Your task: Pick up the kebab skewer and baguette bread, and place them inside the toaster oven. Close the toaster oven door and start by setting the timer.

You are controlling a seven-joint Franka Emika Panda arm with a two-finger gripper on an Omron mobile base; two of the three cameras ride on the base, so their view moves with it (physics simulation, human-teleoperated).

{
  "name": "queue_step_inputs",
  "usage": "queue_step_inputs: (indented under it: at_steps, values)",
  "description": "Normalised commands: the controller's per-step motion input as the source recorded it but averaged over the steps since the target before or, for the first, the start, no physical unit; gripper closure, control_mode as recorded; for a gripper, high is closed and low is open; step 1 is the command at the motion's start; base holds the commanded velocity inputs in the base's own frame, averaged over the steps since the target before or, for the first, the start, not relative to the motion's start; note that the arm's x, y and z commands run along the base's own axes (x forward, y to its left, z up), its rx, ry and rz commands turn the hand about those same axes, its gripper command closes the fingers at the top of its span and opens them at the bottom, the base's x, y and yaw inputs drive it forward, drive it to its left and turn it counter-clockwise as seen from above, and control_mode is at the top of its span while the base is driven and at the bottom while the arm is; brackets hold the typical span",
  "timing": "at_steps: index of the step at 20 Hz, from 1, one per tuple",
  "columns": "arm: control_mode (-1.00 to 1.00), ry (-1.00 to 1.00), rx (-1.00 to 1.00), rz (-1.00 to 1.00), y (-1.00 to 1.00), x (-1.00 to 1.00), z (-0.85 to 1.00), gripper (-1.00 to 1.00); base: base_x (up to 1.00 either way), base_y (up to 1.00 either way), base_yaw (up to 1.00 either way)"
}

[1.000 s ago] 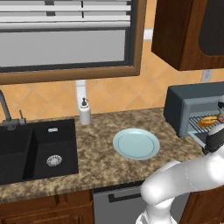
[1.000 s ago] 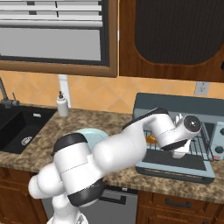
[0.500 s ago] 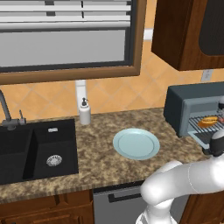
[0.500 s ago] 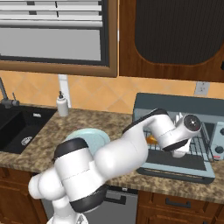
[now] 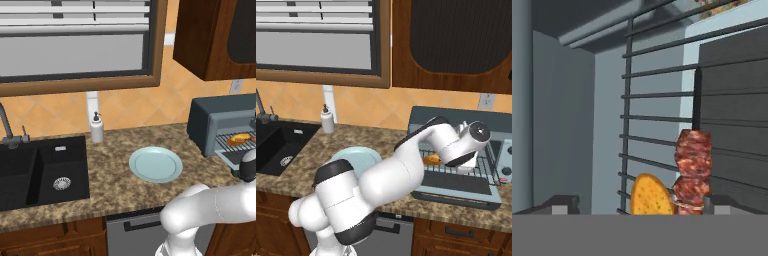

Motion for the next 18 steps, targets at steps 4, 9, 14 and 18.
queue_step_inputs:
  at_steps: [4,9,14,18]
  values:
    - [-1.0,0.0,0.0,0.01,-0.22,-0.29,0.16,-1.0,0.0,0.0,0.0]
    - [-1.0,0.0,-0.05,0.17,-0.33,-0.53,0.0,-1.0,0.0,0.0,0.0]
    - [-1.0,-0.03,-0.16,0.43,0.05,-0.32,0.0,-1.0,0.0,0.0,0.0]
    - [-1.0,-0.16,-0.25,0.49,0.4,-0.08,0.0,-1.0,0.0,0.0,0.0]
